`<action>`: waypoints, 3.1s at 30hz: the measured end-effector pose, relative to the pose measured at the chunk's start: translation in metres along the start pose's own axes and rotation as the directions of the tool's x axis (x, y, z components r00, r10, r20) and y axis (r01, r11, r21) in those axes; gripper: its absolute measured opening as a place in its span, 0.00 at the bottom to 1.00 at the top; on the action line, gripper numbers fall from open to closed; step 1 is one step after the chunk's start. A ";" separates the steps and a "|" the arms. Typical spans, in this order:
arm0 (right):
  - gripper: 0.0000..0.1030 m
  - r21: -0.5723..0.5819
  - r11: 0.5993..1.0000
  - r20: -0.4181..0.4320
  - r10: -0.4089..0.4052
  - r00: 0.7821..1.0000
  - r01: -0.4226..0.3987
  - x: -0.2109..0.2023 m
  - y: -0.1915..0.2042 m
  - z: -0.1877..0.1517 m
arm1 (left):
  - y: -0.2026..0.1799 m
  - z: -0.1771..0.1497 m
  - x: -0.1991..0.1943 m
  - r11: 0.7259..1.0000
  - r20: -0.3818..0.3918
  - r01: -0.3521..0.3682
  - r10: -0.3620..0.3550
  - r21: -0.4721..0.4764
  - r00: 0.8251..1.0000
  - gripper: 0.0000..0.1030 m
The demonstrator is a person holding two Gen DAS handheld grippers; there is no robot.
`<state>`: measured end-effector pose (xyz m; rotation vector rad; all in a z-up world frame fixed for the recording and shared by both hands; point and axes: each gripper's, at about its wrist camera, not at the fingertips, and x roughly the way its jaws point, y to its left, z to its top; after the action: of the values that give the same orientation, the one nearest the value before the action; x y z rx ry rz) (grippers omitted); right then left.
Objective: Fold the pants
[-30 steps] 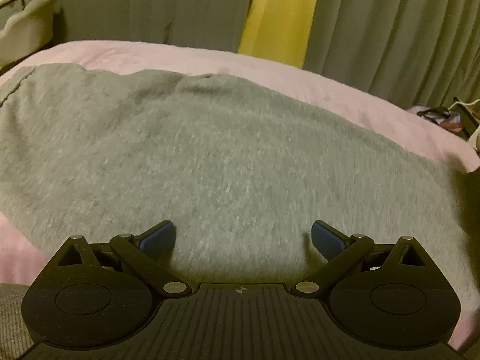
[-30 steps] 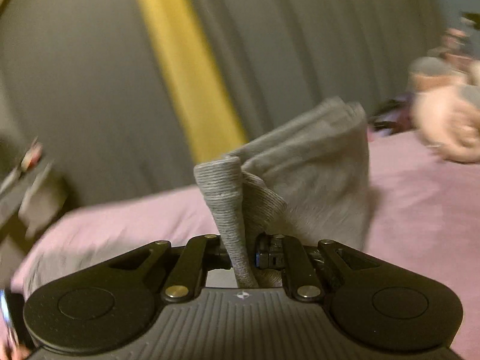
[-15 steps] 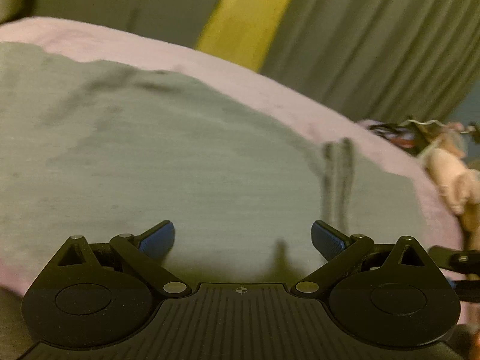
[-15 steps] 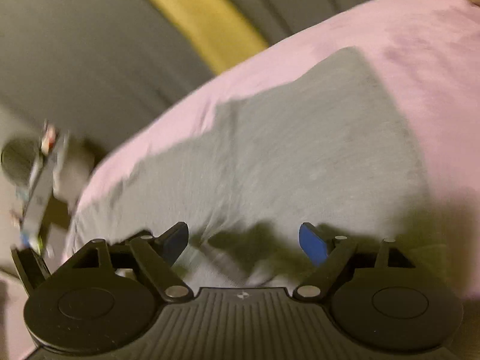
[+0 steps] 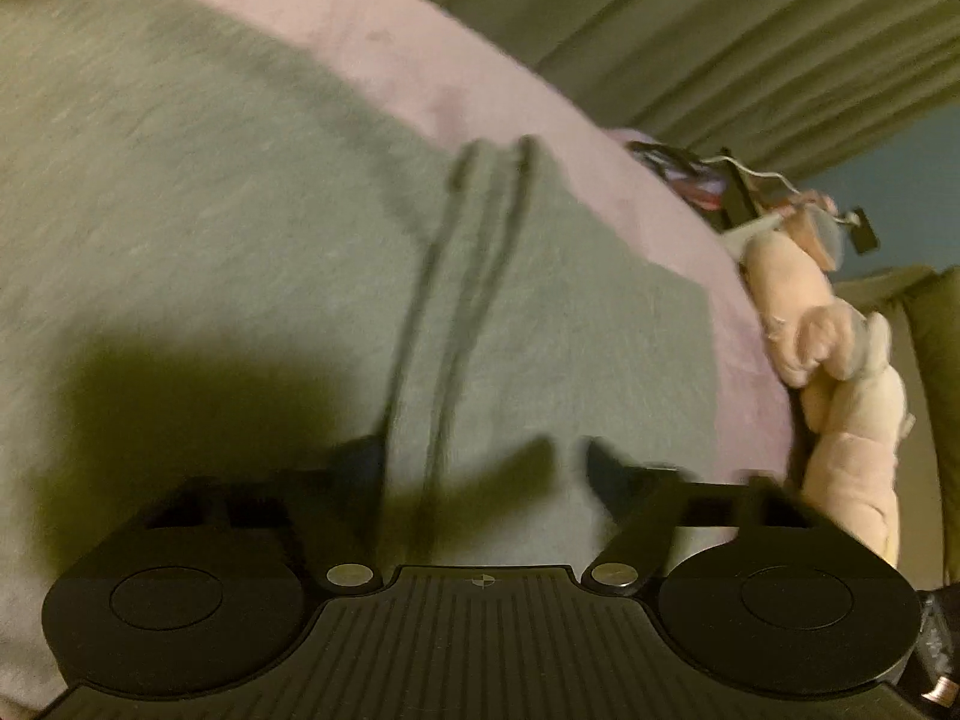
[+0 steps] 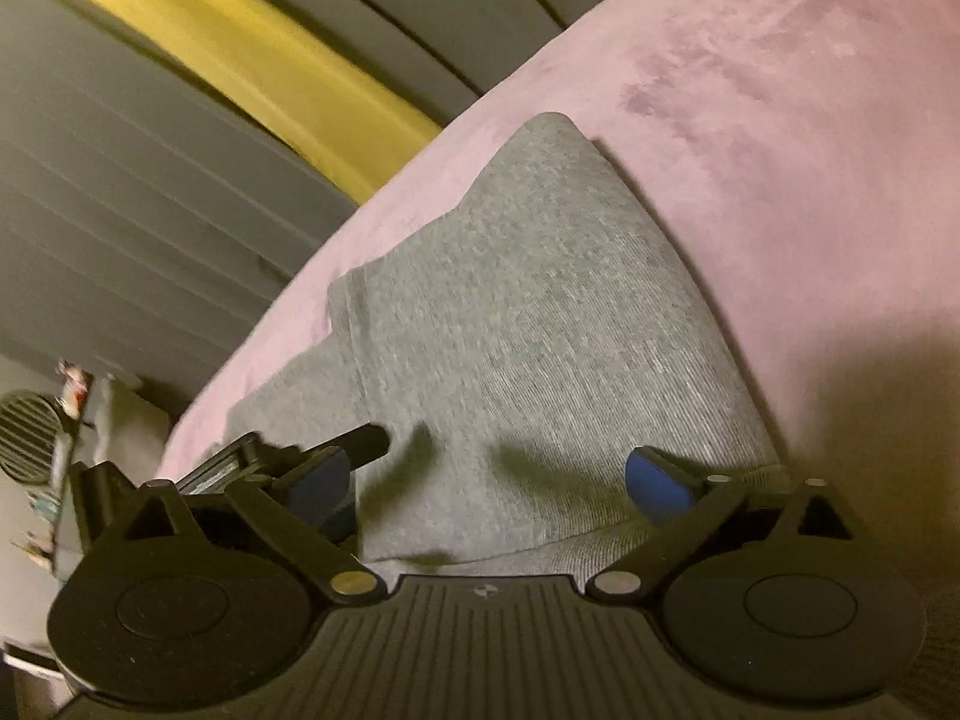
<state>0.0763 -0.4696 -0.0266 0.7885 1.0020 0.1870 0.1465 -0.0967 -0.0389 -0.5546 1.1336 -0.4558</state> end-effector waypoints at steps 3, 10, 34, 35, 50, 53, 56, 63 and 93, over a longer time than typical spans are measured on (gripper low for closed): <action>0.96 -0.003 1.000 -0.016 -0.002 1.000 0.002 0.002 0.002 0.000 | -0.010 0.002 0.008 0.998 -0.009 -0.058 0.059 0.034 0.998 0.21; 0.96 -0.036 0.999 -0.019 -0.021 1.000 0.020 0.009 0.006 -0.001 | -0.014 -0.009 -0.008 0.998 0.070 -0.052 0.050 0.040 0.996 0.18; 0.96 -0.099 0.995 -0.027 -0.029 0.999 0.026 0.017 0.018 -0.005 | 0.036 0.004 -0.080 0.991 0.159 -0.130 0.123 0.033 0.980 0.64; 0.96 -0.104 0.994 -0.027 -0.032 0.999 0.029 0.018 0.019 -0.005 | 0.037 0.011 -0.075 0.995 0.153 -0.095 0.091 0.018 0.984 0.70; 0.49 -0.220 0.975 -0.004 0.030 1.000 -0.030 0.021 0.038 -0.017 | 0.027 0.053 -0.069 0.985 0.192 -0.145 0.125 0.095 0.973 0.19; 0.41 -0.244 0.970 -0.032 0.013 0.999 -0.020 0.030 0.044 -0.022 | 0.026 0.060 -0.093 0.984 0.235 -0.152 0.127 0.092 0.964 0.18; 0.43 -0.273 0.961 -0.056 0.036 0.998 -0.050 0.035 0.050 -0.029 | 0.027 0.063 -0.108 0.972 0.277 -0.215 0.181 0.097 0.944 0.21; 0.60 -0.334 0.942 -0.060 0.001 0.998 -0.021 0.043 0.056 -0.039 | 0.052 0.027 -0.114 0.962 0.208 -0.256 0.232 0.097 0.950 0.62; 0.77 -0.418 0.904 0.016 -0.094 0.995 0.092 0.041 0.063 -0.044 | 0.075 -0.010 -0.127 0.936 0.248 -0.350 0.346 -0.029 0.905 0.18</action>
<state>0.0763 -0.3823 -0.0255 0.3457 0.9567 0.3098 0.0959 0.0359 0.0017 -0.3704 0.9584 -0.0806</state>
